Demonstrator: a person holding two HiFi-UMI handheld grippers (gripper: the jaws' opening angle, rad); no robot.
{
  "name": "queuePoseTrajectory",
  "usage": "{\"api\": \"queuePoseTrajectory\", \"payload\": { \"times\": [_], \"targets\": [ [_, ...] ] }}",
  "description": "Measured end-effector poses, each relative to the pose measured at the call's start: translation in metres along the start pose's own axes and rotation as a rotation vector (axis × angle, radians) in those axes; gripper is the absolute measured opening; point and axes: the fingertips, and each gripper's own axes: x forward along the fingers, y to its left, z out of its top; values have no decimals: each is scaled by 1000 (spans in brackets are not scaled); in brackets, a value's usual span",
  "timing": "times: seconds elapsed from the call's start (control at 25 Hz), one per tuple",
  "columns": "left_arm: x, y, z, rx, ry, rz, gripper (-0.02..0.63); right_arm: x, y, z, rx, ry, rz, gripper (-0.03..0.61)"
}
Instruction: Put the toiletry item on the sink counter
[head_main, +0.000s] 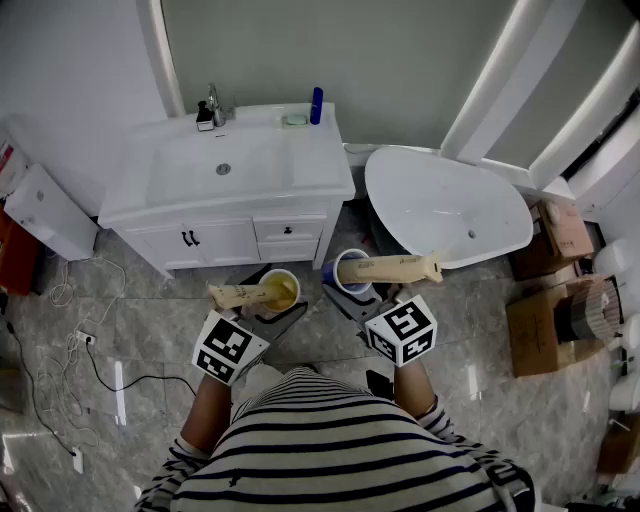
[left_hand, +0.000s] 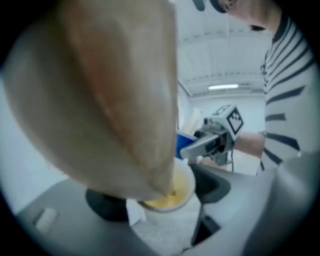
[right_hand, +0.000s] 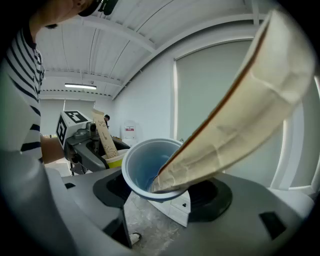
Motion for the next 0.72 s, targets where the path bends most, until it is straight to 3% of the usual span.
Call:
{"api": "queuePoseTrajectory", "payload": {
  "times": [0.44, 0.72],
  "targets": [
    [11, -6, 8, 15, -30, -8, 374, -11, -10, 2, -3, -22, -11, 328],
    [17, -4, 9, 15, -26, -15, 374, -14, -17, 11, 47, -74, -15, 328]
  ]
}}
